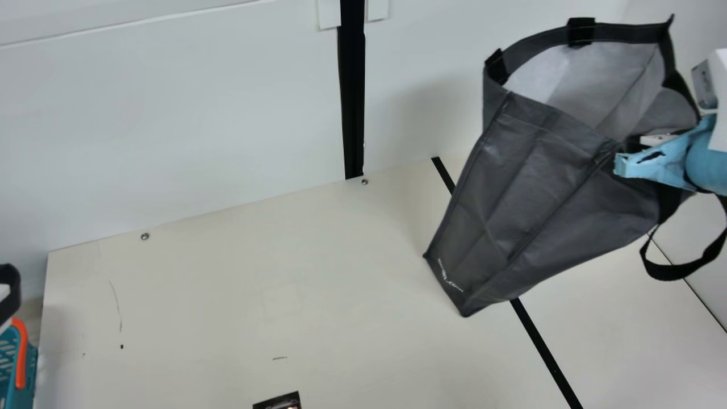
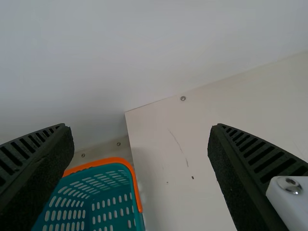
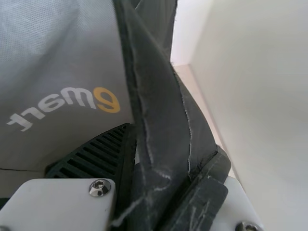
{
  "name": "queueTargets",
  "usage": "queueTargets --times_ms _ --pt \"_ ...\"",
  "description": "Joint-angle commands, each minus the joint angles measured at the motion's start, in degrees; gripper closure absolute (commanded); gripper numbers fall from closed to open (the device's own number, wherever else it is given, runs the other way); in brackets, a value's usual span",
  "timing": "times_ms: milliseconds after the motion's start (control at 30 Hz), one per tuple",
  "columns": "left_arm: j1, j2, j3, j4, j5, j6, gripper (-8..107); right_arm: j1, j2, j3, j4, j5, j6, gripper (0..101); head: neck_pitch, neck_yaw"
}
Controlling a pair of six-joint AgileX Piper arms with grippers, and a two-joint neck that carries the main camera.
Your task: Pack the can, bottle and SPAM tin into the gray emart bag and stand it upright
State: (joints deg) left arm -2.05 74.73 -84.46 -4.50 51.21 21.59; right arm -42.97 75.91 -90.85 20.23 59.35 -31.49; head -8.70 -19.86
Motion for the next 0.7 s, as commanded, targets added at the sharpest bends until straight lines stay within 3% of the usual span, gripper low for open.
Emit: queueTargets --times_ms 0,600,667 --pt "0.0 0.0 0.0 0.0 0.0 0.0 9 -1.6 0.3 -0.4 -0.2 -0.3 -0.5 101 -1.3 -0.1" --pt "0.0 0.0 0.0 0.0 0.0 0.0 9 -12.9 4.7 -4.6 0.9 1.2 -5.8 101 -1.3 -0.1" --pt "0.0 0.0 0.0 0.0 0.0 0.0 9 -13.6 5.1 -4.9 1.2 1.3 -6.2 95 -1.3 -0.1"
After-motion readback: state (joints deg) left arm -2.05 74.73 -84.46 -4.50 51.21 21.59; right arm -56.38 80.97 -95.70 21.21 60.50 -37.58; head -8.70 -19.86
